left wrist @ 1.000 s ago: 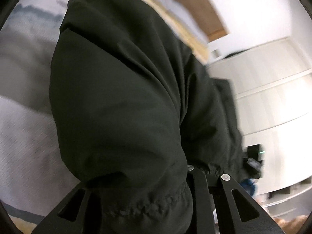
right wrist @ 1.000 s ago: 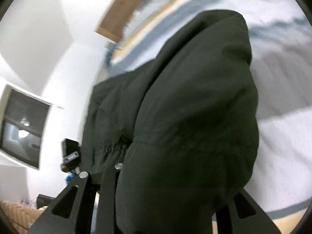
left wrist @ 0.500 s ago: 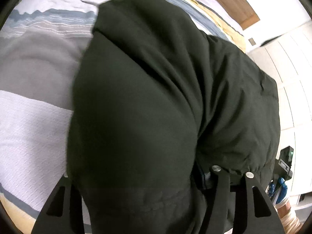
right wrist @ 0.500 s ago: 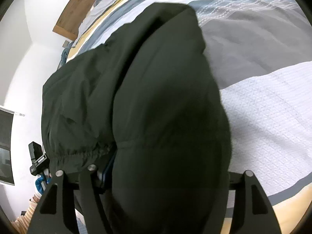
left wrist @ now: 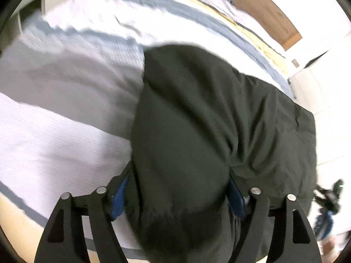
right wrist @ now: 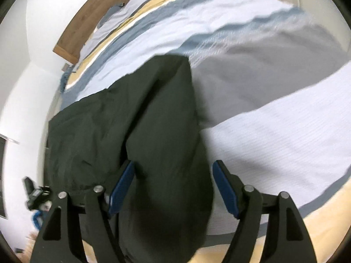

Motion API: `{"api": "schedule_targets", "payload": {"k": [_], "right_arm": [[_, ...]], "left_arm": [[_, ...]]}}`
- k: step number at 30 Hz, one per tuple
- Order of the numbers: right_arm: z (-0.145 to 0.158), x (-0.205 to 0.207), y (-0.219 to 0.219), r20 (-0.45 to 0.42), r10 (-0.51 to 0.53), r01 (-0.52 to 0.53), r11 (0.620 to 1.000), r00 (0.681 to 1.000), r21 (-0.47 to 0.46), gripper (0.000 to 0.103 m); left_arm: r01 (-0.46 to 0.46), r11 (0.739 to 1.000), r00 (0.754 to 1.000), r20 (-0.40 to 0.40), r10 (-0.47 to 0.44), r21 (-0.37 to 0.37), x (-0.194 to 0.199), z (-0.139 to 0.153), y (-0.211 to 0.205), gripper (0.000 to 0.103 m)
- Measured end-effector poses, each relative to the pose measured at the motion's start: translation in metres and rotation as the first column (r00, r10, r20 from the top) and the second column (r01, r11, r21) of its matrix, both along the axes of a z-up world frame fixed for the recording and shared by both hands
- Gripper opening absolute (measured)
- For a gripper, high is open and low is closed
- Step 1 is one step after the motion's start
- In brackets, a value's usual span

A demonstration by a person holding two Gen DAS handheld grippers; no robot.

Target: Fold large clothes

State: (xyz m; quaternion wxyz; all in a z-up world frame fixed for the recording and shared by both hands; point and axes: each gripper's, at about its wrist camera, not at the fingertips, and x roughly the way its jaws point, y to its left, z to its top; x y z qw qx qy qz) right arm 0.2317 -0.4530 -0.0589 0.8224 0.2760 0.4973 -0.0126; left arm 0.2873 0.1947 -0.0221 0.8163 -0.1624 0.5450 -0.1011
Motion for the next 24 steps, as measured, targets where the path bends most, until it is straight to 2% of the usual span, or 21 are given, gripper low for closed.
{"api": "schedule_targets", "payload": {"k": [2, 5, 6, 8, 11, 17, 22, 24], "right_arm": [[0.017, -0.004, 0.005, 0.017, 0.004, -0.003, 0.999, 1.000, -0.055, 0.073], [0.037, -0.015, 0.020, 0.040, 0.018, -0.013, 0.994, 0.999, -0.112, 0.073], [0.044, -0.018, 0.029, 0.047, 0.033, -0.026, 0.991, 0.998, -0.131, 0.073], [0.053, -0.022, 0.051, 0.050, 0.068, -0.058, 0.984, 0.996, -0.166, 0.073], [0.060, -0.033, 0.083, 0.057, 0.127, -0.113, 0.972, 0.990, -0.207, 0.073], [0.056, -0.027, 0.158, 0.069, 0.256, -0.231, 0.939, 0.964, -0.254, 0.073], [0.045, -0.007, 0.203, 0.075, 0.332, -0.300, 0.912, 0.940, -0.278, 0.073], [0.037, 0.006, 0.212, 0.062, 0.341, -0.310, 0.905, 0.938, -0.291, 0.073]], "left_arm": [[-0.031, 0.998, 0.999, 0.039, 0.030, 0.048, -0.010, 0.011, 0.010, 0.077], [-0.059, 0.995, 0.995, 0.083, 0.052, 0.079, -0.020, 0.026, 0.011, 0.086], [-0.064, 0.994, 0.994, 0.098, 0.055, 0.090, -0.017, 0.031, -0.006, 0.087], [-0.055, 0.993, 0.992, 0.121, 0.042, 0.107, -0.027, 0.039, -0.015, 0.087], [-0.014, 0.995, 0.992, 0.128, 0.002, 0.096, -0.043, 0.043, -0.036, 0.087], [0.092, 0.991, 0.985, 0.138, -0.106, 0.101, -0.043, 0.034, -0.106, 0.087], [0.164, 0.975, 0.968, 0.163, -0.189, 0.151, -0.025, 0.020, -0.167, 0.087], [0.184, 0.967, 0.964, 0.157, -0.213, 0.178, -0.014, 0.014, -0.181, 0.091]]}}
